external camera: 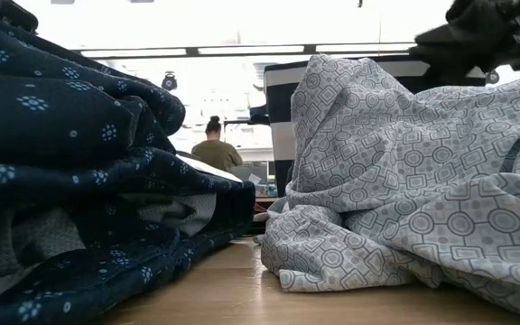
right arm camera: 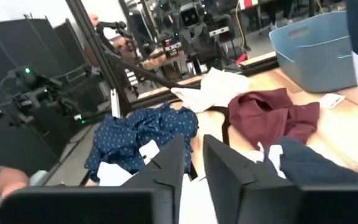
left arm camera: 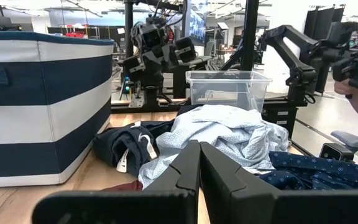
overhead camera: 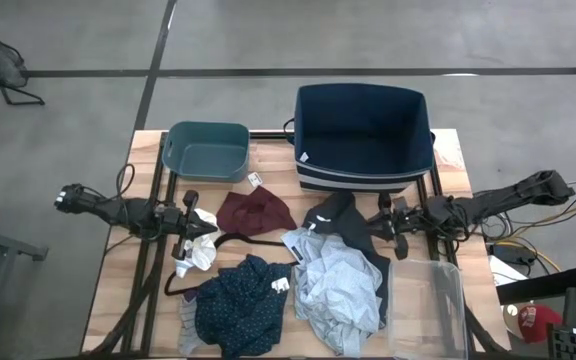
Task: Pick & Place Cloths
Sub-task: Put the white polo shirt into the blue bin
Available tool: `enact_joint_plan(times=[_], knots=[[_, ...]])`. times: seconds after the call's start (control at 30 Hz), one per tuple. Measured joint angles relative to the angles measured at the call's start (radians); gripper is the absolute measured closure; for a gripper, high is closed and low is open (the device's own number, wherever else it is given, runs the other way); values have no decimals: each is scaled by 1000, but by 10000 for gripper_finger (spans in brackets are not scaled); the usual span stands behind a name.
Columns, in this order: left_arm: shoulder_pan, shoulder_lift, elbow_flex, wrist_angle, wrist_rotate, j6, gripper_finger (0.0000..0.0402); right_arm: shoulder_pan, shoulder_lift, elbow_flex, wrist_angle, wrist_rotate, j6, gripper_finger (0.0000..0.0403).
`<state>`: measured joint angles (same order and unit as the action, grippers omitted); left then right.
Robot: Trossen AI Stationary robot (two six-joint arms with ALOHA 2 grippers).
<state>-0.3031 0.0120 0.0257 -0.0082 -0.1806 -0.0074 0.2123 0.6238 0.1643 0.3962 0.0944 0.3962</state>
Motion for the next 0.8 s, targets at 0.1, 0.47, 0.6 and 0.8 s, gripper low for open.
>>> enact_joint_plan(times=[0.1,0.47,0.6,0.8], knots=[[0,0,0,0,0,0,388,0,90,79,-44,1,-2,294],[0,0,0,0,0,0,387,30,435,425,-474,-36,14,201],[0,0,0,0,0,0,388,84,548,543,-527,-133,-2,190],[0,0,0,0,0,0,387,203,718,741,-606,-167,-36,182]])
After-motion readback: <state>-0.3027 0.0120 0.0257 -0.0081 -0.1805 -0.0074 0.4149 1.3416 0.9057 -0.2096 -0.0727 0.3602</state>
